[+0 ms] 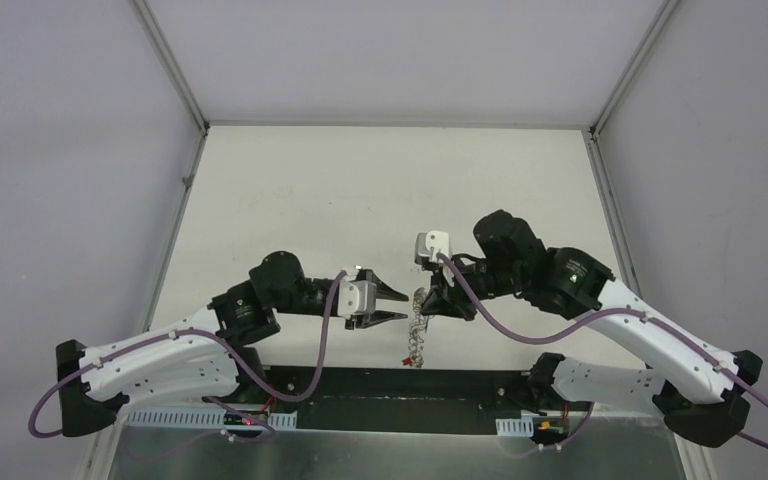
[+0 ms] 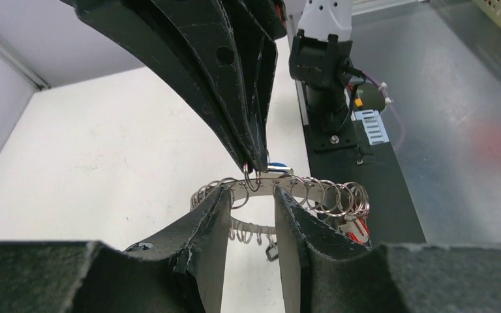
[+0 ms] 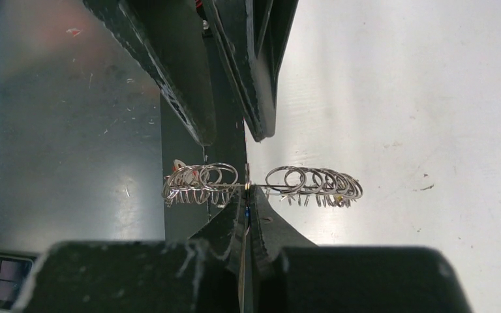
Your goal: Put the keys on the keyring
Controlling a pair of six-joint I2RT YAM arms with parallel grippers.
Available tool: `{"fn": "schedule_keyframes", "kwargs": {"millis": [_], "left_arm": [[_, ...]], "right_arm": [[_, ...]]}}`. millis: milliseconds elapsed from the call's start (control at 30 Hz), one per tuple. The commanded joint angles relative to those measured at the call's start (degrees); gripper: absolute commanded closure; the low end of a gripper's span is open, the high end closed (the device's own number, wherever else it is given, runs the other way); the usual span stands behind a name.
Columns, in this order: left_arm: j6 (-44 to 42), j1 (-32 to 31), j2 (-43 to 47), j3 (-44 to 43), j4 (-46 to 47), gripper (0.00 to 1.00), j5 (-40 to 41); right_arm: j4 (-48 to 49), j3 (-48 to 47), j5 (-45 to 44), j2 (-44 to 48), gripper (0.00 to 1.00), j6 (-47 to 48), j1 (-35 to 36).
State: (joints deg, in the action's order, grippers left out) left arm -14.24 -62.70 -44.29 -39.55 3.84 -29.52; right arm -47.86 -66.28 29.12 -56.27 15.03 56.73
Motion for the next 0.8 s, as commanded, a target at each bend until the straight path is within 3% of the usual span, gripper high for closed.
{"fn": "schedule_keyframes", "kwargs": {"millis": [0, 767], "left_arm": [[-1.41, -0.59, -2.63, -3.25, -3.47, 0.68, -0.43], [0.22, -0.62, -7.04, -4.28, -1.35, 0.76, -1.34]], "right_arm": [[-2.27, -4.7, -0.81, -1.52, 1.0, 0.62, 0.05], [0.16, -5.53, 2.16, -4.9, 1.0, -4.39, 0.05]]}}
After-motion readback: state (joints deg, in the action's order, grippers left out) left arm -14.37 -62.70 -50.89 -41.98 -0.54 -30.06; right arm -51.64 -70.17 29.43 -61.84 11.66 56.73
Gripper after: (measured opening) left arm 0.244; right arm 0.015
